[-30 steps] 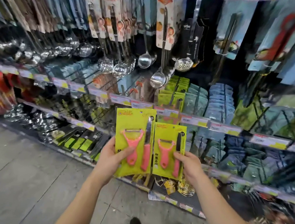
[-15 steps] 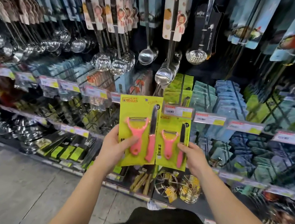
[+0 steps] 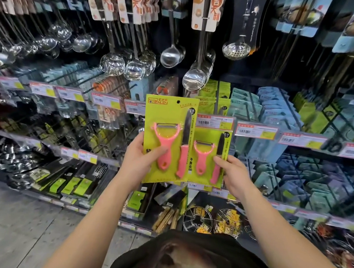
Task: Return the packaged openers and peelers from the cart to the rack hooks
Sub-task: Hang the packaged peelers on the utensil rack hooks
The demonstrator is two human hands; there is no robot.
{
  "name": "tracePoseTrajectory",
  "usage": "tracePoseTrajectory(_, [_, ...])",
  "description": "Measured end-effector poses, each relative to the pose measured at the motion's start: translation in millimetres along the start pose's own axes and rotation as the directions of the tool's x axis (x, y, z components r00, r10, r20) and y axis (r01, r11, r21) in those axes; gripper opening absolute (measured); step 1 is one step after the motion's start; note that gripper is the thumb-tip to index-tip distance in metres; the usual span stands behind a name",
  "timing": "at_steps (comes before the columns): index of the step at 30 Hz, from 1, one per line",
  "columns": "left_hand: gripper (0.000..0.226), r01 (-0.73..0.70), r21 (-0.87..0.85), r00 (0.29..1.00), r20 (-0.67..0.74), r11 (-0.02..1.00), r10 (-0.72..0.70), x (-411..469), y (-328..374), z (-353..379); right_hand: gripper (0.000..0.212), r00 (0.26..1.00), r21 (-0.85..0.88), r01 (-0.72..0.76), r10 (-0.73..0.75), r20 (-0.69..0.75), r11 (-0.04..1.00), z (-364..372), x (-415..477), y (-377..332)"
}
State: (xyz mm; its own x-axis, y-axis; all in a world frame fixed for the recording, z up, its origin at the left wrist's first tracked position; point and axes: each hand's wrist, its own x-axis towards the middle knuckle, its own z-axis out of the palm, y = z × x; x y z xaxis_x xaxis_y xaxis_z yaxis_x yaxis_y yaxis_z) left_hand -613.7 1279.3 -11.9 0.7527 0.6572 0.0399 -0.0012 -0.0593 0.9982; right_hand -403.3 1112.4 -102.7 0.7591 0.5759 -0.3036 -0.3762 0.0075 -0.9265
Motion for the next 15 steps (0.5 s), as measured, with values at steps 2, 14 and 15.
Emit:
tracePoseTrajectory(2, [0.028,-0.008,-0.021,1.000,-0.013,1.000,0.007,5.3,0.0,0.2,0.012,1.000,0.000,0.000,0.000,-0.009,1.000,0.1,2.3,-0.3])
tracePoseTrajectory(14, [0.032,0.008,-0.073,1.000,0.012,0.997,-0.007,10.9,-8.5,4.1,0.006,0.999,0.010,0.033,-0.033,0.027,0.999,2.5,0.3,-5.2])
tracePoseTrajectory(15, [0.032,0.011,-0.080,1.000,0.010,0.997,-0.010,10.8,-8.5,4.7,0.008,0.999,0.020,0.034,-0.034,0.026,0.999,2.2,0.5,-6.8])
